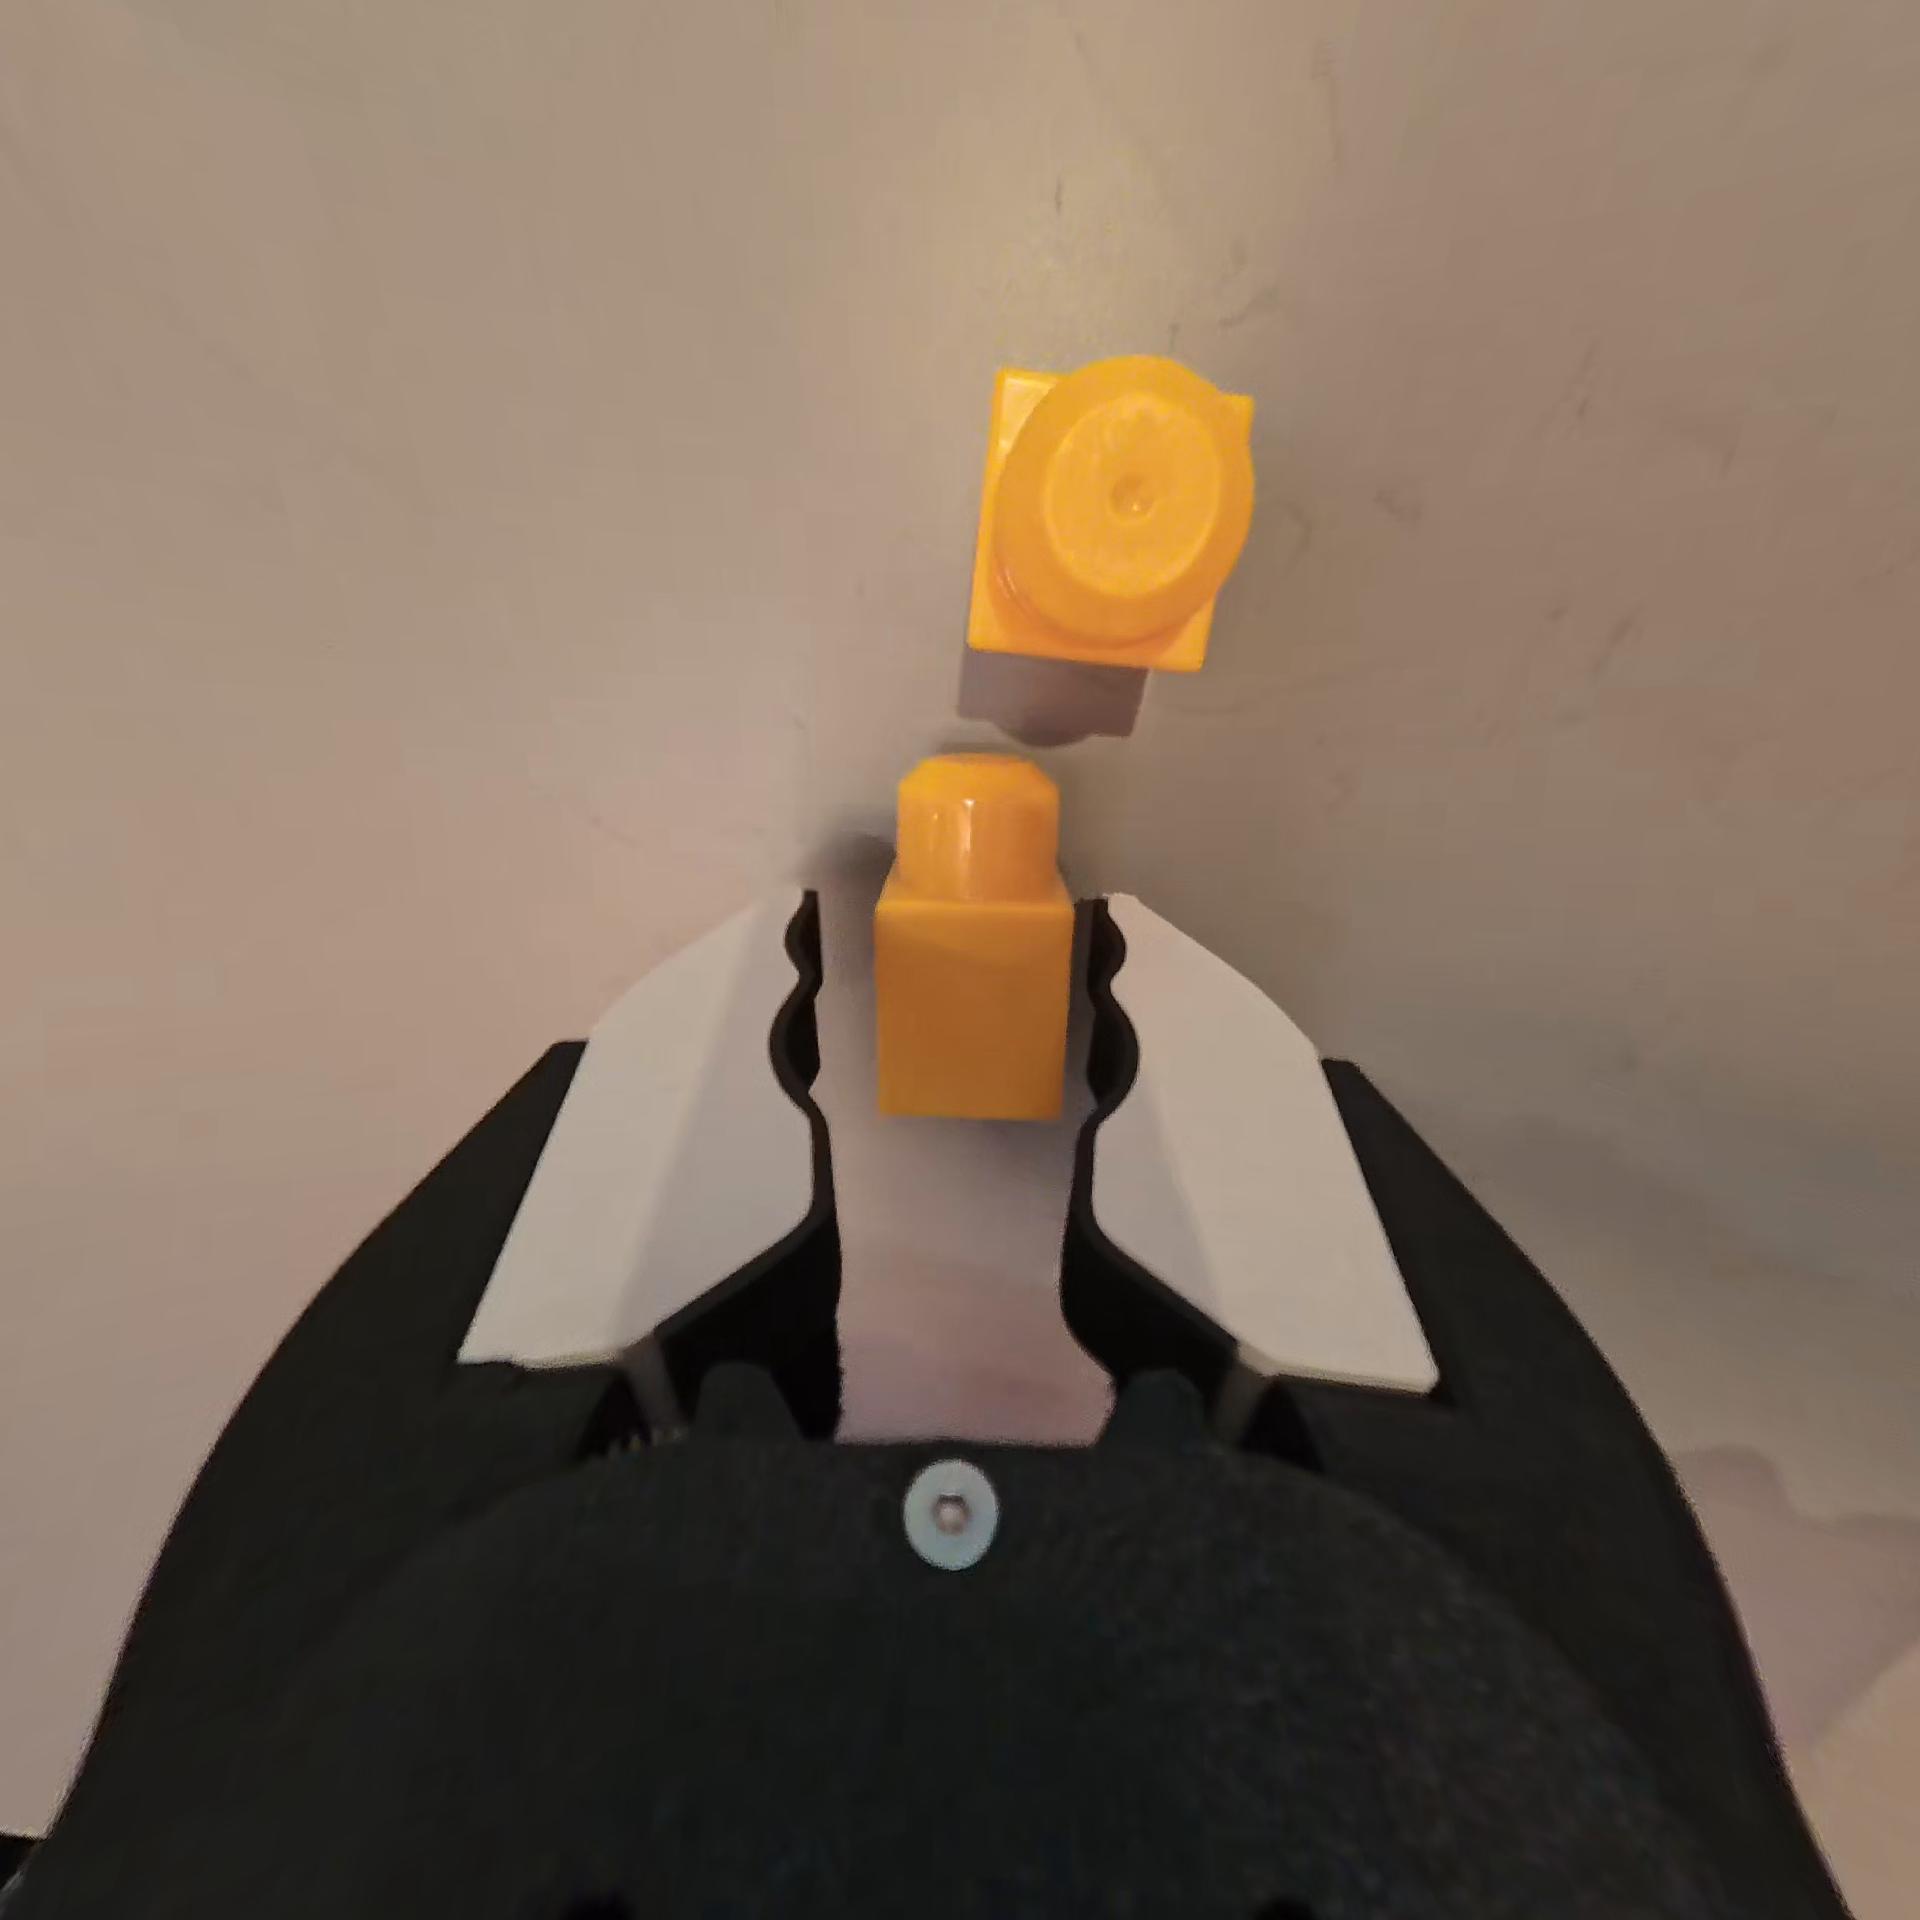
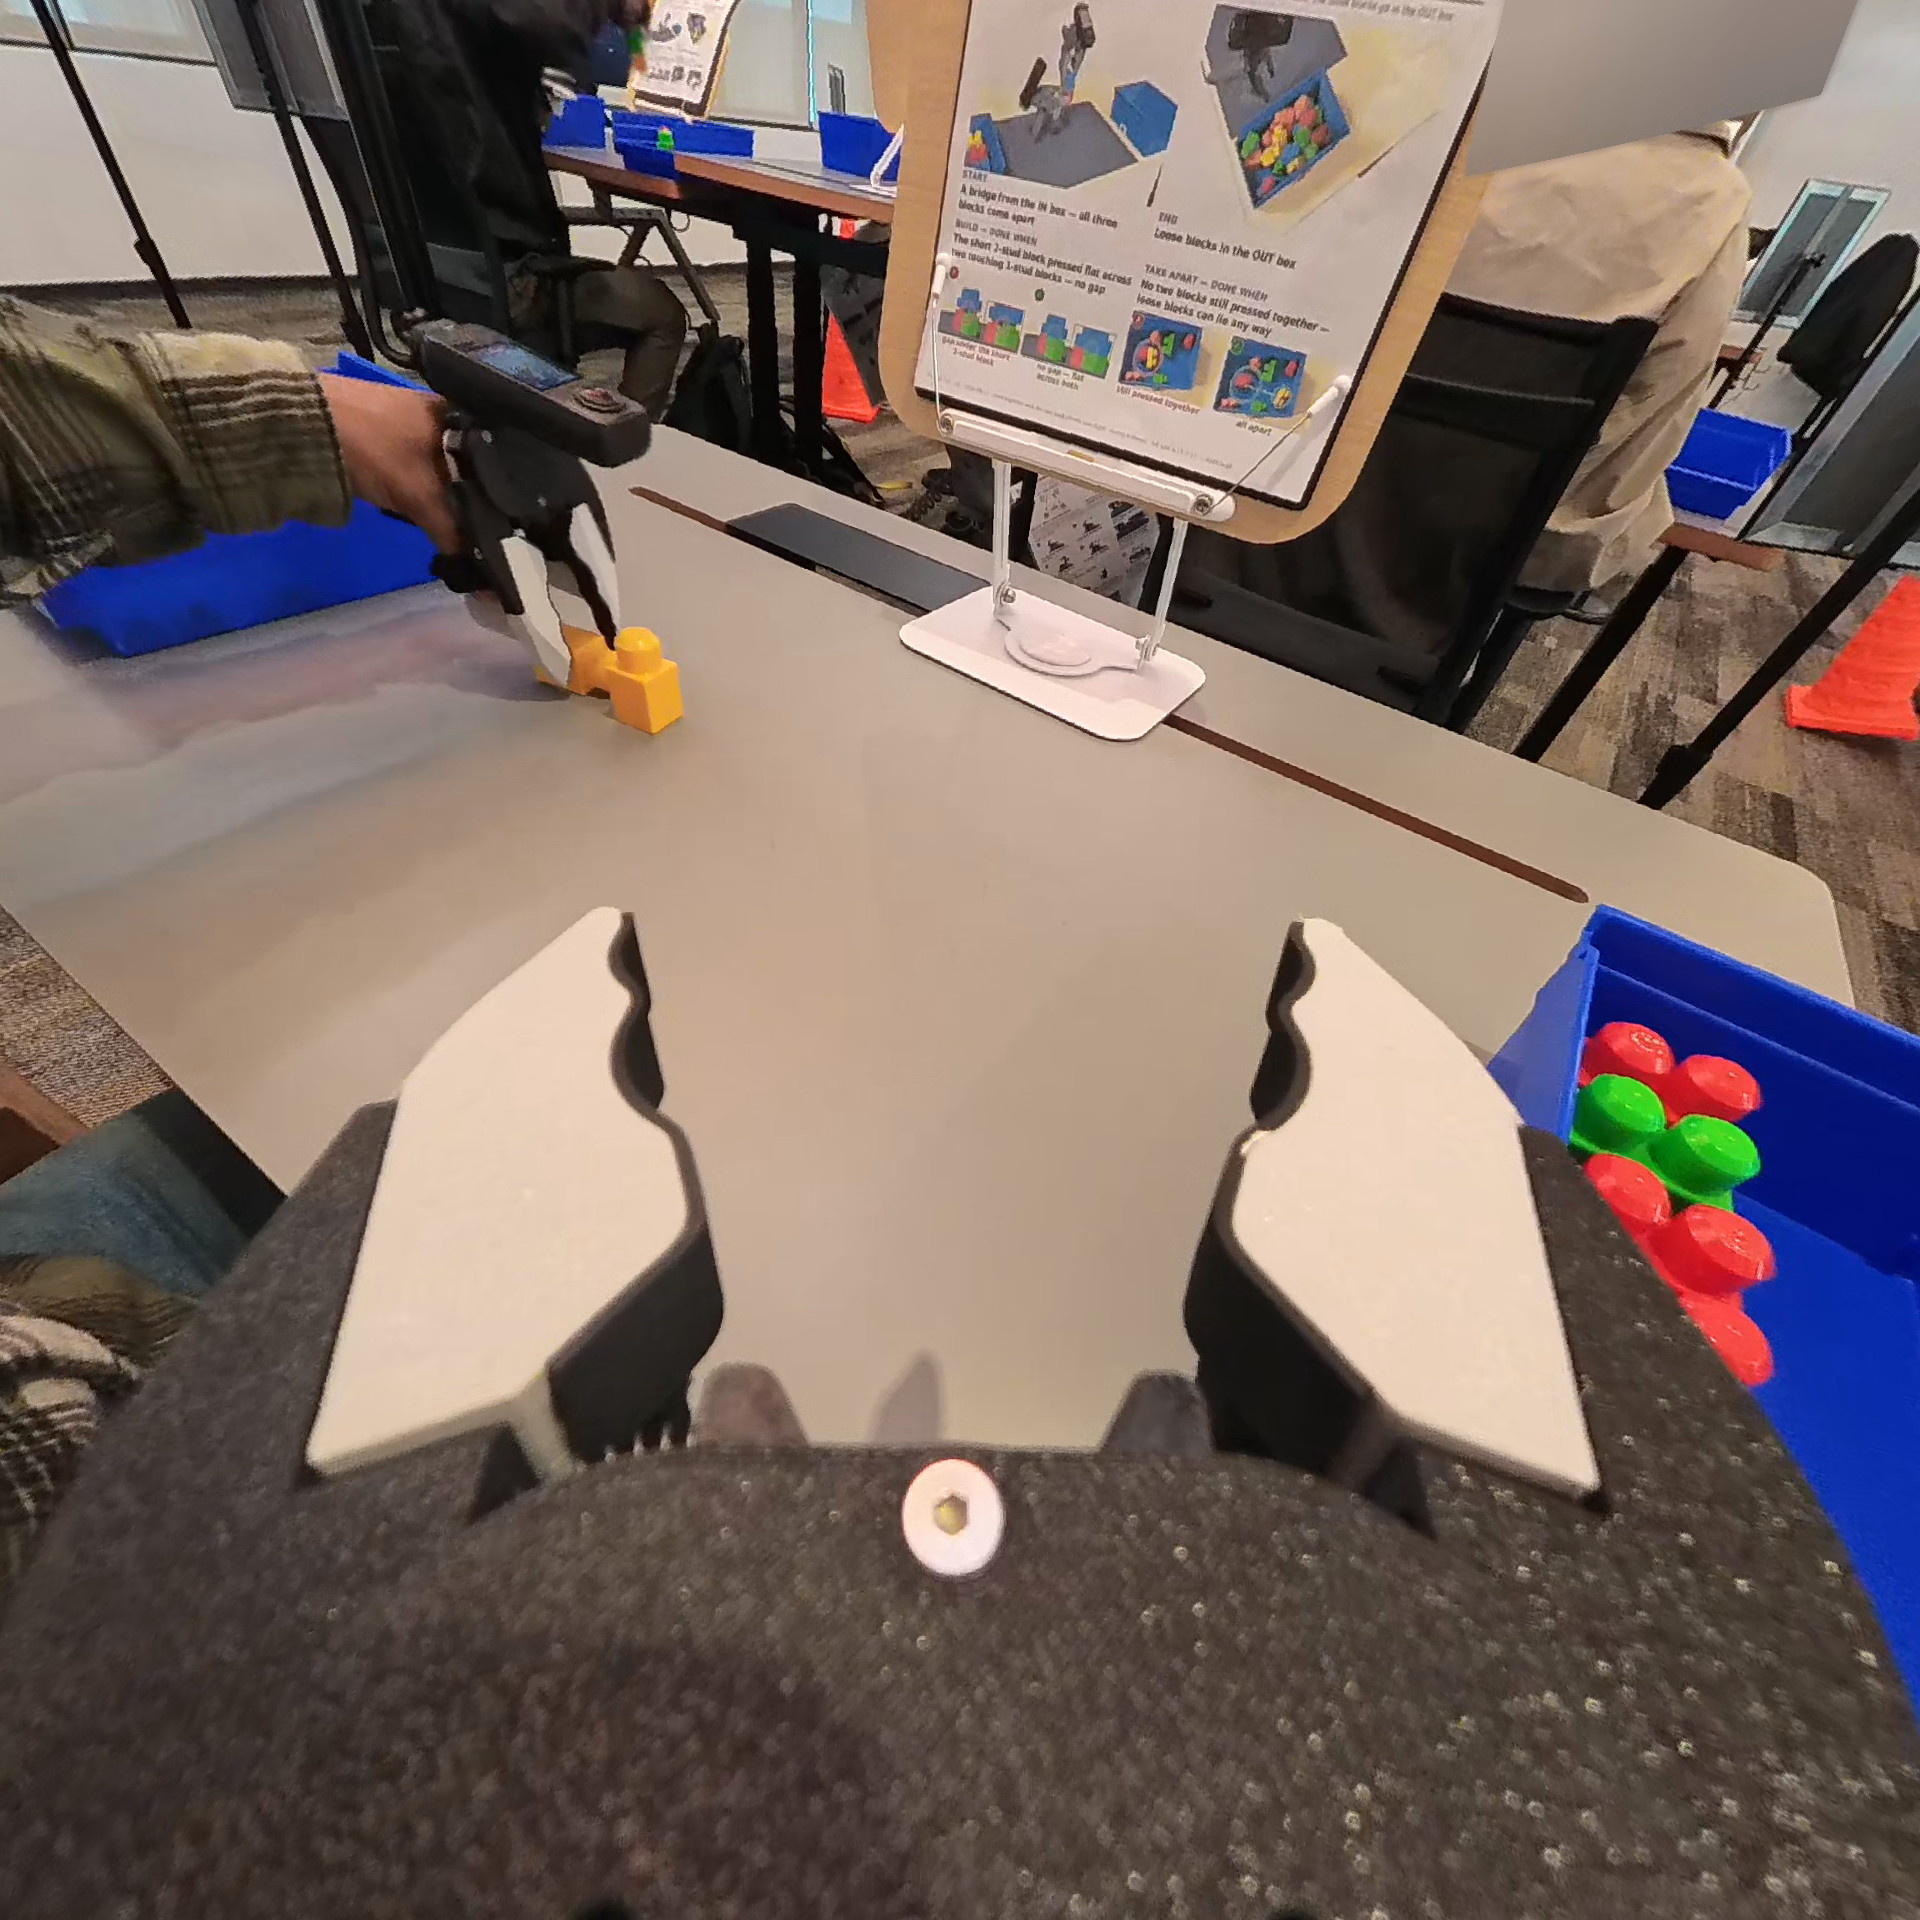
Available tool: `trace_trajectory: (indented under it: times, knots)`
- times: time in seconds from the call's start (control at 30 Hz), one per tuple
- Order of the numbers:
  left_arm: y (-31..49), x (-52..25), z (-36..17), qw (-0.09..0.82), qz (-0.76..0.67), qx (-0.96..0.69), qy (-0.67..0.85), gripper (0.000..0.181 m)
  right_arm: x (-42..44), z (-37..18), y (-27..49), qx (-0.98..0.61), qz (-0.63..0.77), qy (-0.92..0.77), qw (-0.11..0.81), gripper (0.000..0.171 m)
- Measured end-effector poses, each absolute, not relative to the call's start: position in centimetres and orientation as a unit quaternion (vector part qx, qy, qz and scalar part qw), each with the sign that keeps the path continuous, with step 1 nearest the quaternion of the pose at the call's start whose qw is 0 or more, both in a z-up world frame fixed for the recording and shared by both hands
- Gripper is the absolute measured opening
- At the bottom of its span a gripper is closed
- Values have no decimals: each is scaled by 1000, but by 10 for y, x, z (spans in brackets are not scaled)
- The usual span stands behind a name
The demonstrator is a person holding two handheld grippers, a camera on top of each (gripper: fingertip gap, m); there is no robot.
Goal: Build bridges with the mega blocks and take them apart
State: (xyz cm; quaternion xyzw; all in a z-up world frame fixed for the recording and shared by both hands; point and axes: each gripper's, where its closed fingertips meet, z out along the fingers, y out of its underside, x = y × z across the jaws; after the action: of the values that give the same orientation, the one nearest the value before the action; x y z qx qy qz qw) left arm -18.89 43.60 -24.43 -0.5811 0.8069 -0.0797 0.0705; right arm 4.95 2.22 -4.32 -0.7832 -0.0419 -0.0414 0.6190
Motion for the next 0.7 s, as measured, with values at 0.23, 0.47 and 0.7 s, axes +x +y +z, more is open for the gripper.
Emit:
trace_trajectory:
  times: [0.23,0.47,0.7]
  knots:
    - [433,-182,-244,60,-61,-574,815,45,50,-45,23,-784,-41,-43,618,112]
    - [432,-179,-251,44,-53,-577,814,38,51,-44,22,-785,-42,-41,617,112]
    - [434,-178,-255,45,-53,-579,812,34,51,-45,23,-785,-42,-41,617,112]
